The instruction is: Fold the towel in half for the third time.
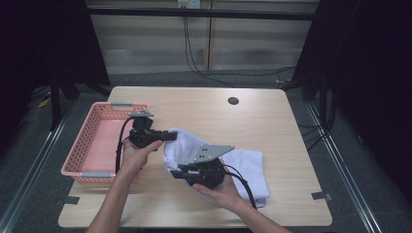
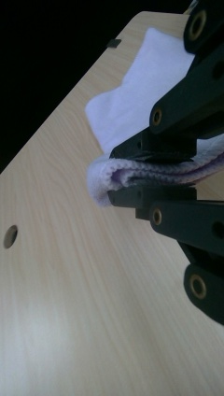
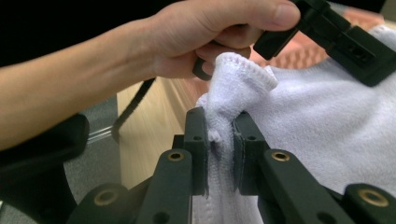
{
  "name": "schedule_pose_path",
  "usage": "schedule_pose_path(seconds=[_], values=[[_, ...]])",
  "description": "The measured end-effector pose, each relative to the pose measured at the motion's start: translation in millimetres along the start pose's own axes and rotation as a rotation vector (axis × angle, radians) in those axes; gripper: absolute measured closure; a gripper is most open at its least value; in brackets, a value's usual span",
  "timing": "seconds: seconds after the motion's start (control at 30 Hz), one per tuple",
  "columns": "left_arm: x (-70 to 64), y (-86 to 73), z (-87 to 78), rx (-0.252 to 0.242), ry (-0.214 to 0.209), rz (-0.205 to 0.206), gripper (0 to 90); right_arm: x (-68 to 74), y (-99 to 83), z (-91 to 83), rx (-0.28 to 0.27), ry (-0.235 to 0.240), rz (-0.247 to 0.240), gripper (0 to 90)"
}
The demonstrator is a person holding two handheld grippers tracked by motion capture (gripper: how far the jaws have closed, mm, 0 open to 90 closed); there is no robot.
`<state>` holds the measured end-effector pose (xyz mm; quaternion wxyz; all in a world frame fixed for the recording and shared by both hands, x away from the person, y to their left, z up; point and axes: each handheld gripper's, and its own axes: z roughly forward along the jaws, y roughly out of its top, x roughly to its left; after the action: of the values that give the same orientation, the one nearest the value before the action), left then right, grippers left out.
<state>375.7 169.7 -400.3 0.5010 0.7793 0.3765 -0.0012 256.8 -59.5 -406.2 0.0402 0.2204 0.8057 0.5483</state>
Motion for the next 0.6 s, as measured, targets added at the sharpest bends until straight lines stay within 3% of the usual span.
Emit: schedule_pose_path(seconds=[0.1, 0.13, 0.3, 0.4, 0.53, 0.57, 0.6], values=[[-2.7, 8.6, -12.5, -0.035, -0.001, -0.004, 80.6, 5.6, 20.7, 1.4, -0.036, 0.01, -0.019, 79.1], [-7.2, 16.4, -22.0, -0.047, 0.006, 0.013, 80.6, 8.2, 27.7, 1.3, -0.049, 0.011, -0.033, 79.1], [-15.0, 19.4, -19.3, -0.025, 0.034, 0.05, 80.3, 11.2, 28.7, 3.3, -0.062, 0.014, -0.037, 79.1], [-17.9, 11.6, 3.4, 0.006, 0.025, 0.054, 80.1, 8.6, 10.1, -1.8, -0.054, -0.008, -0.013, 78.8], [-24.8, 10.1, 28.8, 0.026, 0.013, 0.05, 79.8, 0.5, -7.2, -22.1, -0.055, -0.046, 0.02, 78.5], [-24.8, 10.1, 28.8, 0.026, 0.013, 0.05, 79.7, 0.5, -7.2, -22.1, -0.055, -0.046, 0.02, 78.5], [-29.8, 12.0, 42.1, 0.039, -0.013, 0.052, 79.6, -3.5, -15.6, -36.5, -0.054, -0.074, 0.025, 78.3]])
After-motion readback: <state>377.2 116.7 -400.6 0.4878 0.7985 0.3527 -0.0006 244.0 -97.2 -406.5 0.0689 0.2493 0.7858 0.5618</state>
